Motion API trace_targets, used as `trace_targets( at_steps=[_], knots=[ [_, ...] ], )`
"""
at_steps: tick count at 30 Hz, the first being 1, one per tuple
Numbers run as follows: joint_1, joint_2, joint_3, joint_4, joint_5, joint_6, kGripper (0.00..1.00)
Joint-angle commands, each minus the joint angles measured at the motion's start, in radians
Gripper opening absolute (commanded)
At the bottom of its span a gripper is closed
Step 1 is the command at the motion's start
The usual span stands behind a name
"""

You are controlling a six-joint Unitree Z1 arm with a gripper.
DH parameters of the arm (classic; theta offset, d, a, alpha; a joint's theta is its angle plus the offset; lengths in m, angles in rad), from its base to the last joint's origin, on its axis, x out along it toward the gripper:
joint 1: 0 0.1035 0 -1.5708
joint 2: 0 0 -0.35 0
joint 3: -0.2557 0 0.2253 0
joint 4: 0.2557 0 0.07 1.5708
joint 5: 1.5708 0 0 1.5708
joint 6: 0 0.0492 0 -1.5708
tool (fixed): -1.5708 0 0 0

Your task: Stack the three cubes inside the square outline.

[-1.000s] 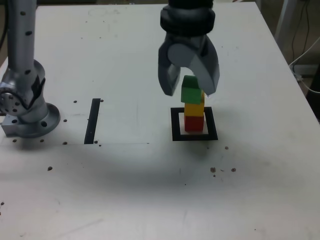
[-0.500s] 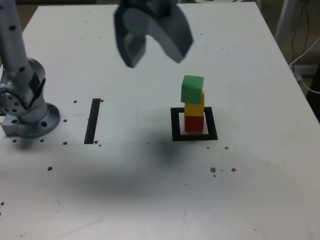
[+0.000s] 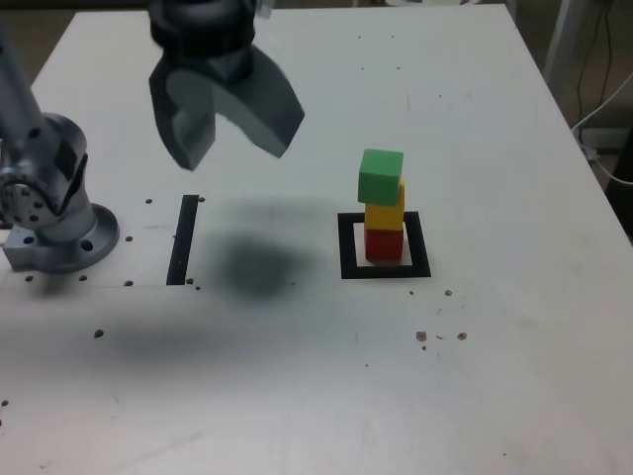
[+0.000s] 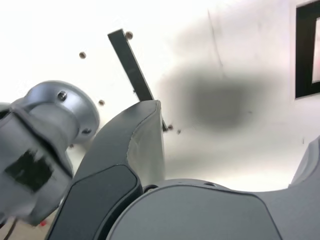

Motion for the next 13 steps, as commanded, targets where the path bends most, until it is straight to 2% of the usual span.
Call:
trace_targets(
  at_steps=[1,6,13],
  knots=[
    [0.006,-0.023,0.128,-0.085,0.002,-0.004,1.00],
    [0.009,-0.053,0.239,-0.170,0.009,-0.028,1.00],
    [0.009,-0.099,0.292,-0.186,0.025,-0.055,1.00]
  ],
)
